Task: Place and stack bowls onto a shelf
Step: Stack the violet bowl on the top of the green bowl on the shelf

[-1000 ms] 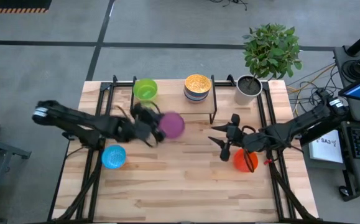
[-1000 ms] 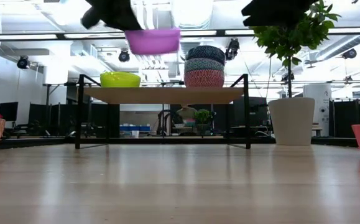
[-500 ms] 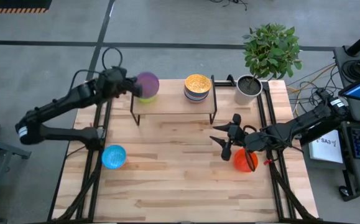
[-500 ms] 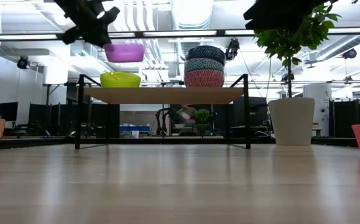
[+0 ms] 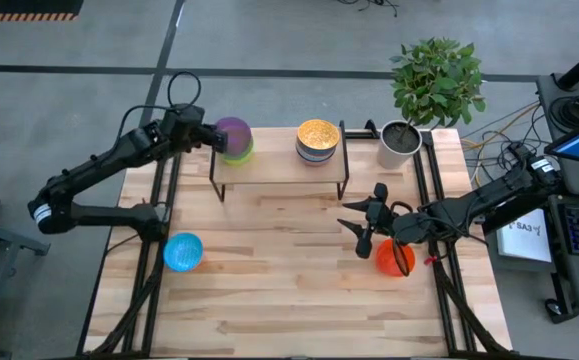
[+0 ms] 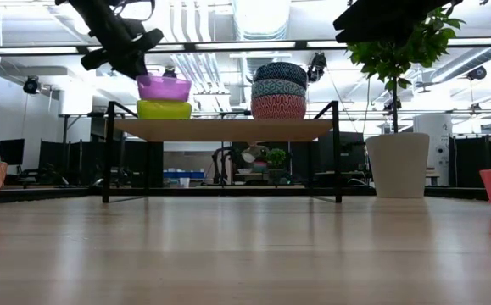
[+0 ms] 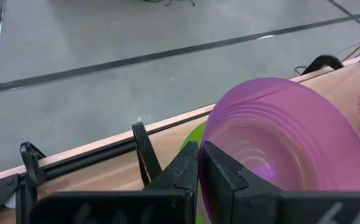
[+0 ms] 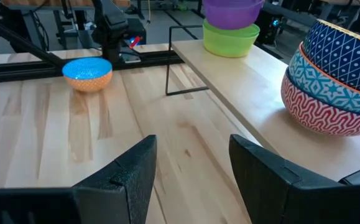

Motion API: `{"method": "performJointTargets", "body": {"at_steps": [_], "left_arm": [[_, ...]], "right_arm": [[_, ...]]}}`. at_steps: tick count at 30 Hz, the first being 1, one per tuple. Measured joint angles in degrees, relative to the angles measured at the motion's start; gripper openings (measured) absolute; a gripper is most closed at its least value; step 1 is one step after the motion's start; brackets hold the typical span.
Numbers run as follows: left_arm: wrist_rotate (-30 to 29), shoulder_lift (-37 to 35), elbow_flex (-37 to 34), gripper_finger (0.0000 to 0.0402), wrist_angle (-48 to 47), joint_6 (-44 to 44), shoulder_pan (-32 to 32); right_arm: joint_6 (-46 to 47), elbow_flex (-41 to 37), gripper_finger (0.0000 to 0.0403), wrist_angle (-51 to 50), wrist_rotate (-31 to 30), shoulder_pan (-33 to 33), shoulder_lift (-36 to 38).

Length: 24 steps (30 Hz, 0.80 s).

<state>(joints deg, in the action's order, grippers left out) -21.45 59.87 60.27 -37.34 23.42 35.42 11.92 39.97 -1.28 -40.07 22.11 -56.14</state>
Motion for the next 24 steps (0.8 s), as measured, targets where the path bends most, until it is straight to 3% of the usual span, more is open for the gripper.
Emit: {"method": "performJointTargets", "body": {"at_steps": [11, 24], "left_arm": [[-0.28, 2.04, 0.00, 0.0007, 0.26, 0.52, 0.04], [-0.49, 1.05, 0.00, 0.0102, 0.79, -1.18, -0.57]], "right_arm": [[0.02, 0.00, 0.0192, -0.13, 0.00, 0.00, 0.00], [0.04, 0.00, 0.0192, -0.17, 0.00, 0.00, 0.00]]}}
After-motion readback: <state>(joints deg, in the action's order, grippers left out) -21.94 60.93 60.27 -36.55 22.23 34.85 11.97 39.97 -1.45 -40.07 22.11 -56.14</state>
